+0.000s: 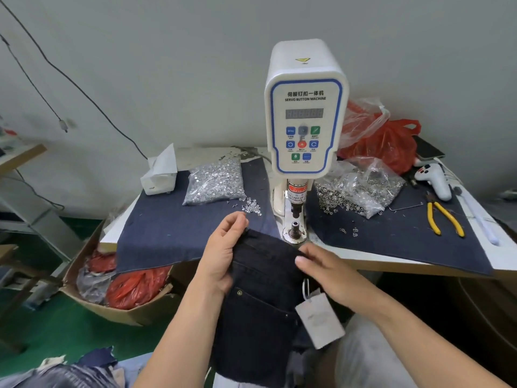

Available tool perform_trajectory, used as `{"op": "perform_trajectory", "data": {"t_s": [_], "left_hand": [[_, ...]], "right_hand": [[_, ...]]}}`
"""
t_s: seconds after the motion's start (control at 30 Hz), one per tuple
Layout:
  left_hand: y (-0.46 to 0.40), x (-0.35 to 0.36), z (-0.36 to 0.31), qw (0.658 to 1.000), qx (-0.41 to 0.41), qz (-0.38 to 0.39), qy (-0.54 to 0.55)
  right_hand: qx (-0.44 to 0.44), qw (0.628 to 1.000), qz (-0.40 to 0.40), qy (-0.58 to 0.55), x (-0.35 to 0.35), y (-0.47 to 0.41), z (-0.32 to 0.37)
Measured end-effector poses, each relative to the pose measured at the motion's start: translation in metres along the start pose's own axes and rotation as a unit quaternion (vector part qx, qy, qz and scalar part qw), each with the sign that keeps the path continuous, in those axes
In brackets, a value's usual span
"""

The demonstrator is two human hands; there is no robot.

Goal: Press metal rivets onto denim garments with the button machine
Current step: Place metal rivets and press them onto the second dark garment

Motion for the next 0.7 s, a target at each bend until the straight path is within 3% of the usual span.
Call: {"op": "perform_trajectory", "data": {"t_s": [0.07, 0.17, 0.23, 0.3, 0.4, 0.5, 0.6, 0.7], "left_hand": [[0.002, -0.007, -0.003, 0.992, 0.02, -0.011, -0.127], [0.01, -0.008, -0.01, 0.93, 0.074, -0.01, -0.36], [0.019, 0.001, -0.008, 0.885, 0.117, 0.015, -0.451], [0.031, 0.014, -0.001, 0.862, 0.139, 0.043, -0.485], [0.044, 0.025, 0.036, 0.889, 0.036, 0.112, -0.442], [0.054, 0.034, 0.073, 0.877, -0.088, 0.212, -0.422], [0.051, 0.028, 0.071, 0.923, -0.086, 0.178, -0.33], [0.045, 0.023, 0.067, 0.964, -0.108, 0.162, -0.179]], "right_hand": [[0.03, 0.989, -0.029, -0.143, -0.012, 0.001, 0.004], [0.048, 0.969, -0.045, -0.237, -0.022, -0.001, 0.016], [0.058, 0.962, -0.039, -0.263, -0.024, -0.003, 0.023], [0.07, 0.951, -0.038, -0.3, -0.025, -0.003, 0.028], [0.062, 0.952, -0.034, -0.299, -0.026, -0.006, 0.037], [0.065, 0.969, -0.023, -0.238, -0.026, -0.008, 0.037], [0.092, 0.972, -0.011, -0.218, -0.03, -0.008, 0.027], [0.089, 0.99, 0.014, -0.109, -0.042, -0.009, 0.019]]}}
Point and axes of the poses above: each hand's wrist, its own y-axis away from the middle knuckle, its own x-axis out of the palm, z = x × y, the point moved 9 cm from there along -y, towards the middle knuckle, and after that the axes turned 6 degrees about -y, right-handed, at the moved point
